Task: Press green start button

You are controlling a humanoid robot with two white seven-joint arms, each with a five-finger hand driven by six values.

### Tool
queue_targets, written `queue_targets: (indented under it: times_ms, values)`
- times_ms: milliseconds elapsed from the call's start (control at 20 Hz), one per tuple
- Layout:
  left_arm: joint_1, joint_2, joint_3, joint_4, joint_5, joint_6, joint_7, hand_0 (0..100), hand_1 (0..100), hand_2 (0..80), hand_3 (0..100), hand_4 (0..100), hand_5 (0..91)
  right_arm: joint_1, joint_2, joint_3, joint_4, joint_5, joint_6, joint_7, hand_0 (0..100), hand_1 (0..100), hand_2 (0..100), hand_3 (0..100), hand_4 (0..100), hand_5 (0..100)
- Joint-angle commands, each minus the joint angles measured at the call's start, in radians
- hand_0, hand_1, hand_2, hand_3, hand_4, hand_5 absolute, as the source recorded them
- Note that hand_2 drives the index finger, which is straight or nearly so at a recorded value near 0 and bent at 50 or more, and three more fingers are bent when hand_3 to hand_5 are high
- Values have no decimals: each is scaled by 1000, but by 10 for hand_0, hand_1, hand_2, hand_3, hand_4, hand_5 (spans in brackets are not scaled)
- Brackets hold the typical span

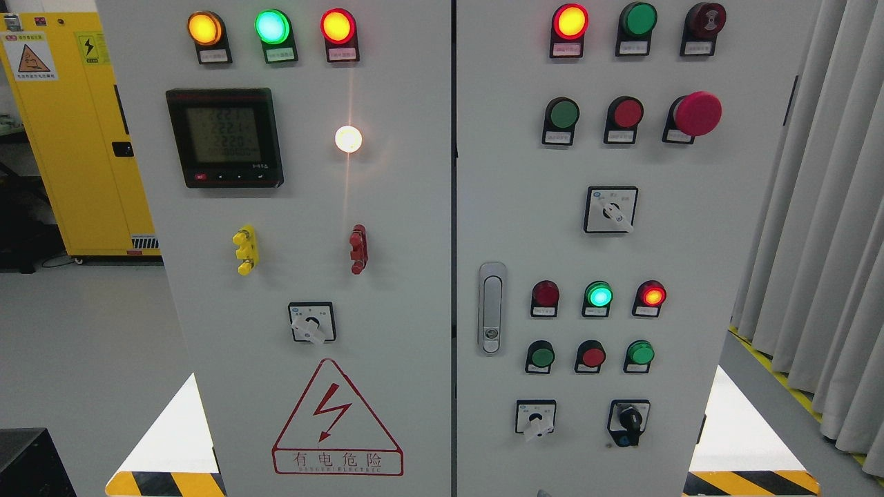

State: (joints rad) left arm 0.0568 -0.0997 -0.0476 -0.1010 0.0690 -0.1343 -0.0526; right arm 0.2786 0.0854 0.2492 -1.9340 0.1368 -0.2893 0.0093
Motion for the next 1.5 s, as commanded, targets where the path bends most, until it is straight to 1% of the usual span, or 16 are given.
queue_targets:
  times_ms: [0,400,500,550,600,650,700,750,800,850,950,1000,1100,1200,1350,1450]
  values:
    - [0,0,0,0,0,1,0,120,556,0,0,0,0,2,1,-1,6,1,-5,-14,383,563,0,52,187,91]
    - [0,0,0,0,0,1,0,120,556,0,0,0,0,-9,1,-2,1,12,-5,-21,380,564,0,55,192,93]
    - [0,0,0,0,0,1,0,120,556,0,0,0,0,-18,1,-21,0,70,-5,-34,344,607,0,71,208,101]
    - [0,0,0,0,0,1,0,120,556,0,0,0,0,-31,1,-48,4,133,-5,-40,318,669,0,126,247,164]
    - [0,0,0,0,0,1,0,120,556,0,0,0,0,-45,1,-77,12,214,-5,-49,341,683,0,143,259,180]
    - [0,0,0,0,0,1,0,120,556,0,0,0,0,-58,2,-106,21,306,-5,-70,375,704,0,184,290,218]
    - [0,0,0,0,0,1,0,120,556,0,0,0,0,-73,2,-129,29,392,-7,-90,379,716,0,208,309,254]
    - [0,0,0,0,0,1,0,120,556,0,0,0,0,-87,4,-149,33,465,-7,-106,426,749,0,253,359,324]
    - [0,0,0,0,0,1,0,120,556,0,0,0,0,-96,4,-168,33,530,-7,-112,462,762,0,274,389,349]
    - [0,0,0,0,0,1,0,120,556,0,0,0,0,-102,4,-183,33,585,-8,-114,462,762,0,274,389,349]
    - [0,0,0,0,0,1,0,120,556,0,0,0,0,-117,4,-203,33,682,-25,-115,488,771,0,300,445,367]
    - [1,0,0,0,0,1,0,120,556,0,0,0,0,-125,4,-208,30,732,-28,-115,484,777,0,384,530,446]
    - [0,0,0,0,0,1,0,120,556,0,0,0,0,-151,4,-212,26,852,-30,-117,487,809,0,583,703,670]
    - [0,0,0,0,0,1,0,120,556,0,0,0,0,-182,4,-215,26,956,-28,-115,509,842,0,754,831,815]
    - [1,0,0,0,0,1,0,120,556,0,0,0,0,-237,1,-261,33,1076,-27,-115,551,880,0,801,878,900]
    - [0,0,0,0,0,1,0,120,556,0,0,0,0,-274,1,-271,36,1121,-21,-112,563,887,0,814,890,919]
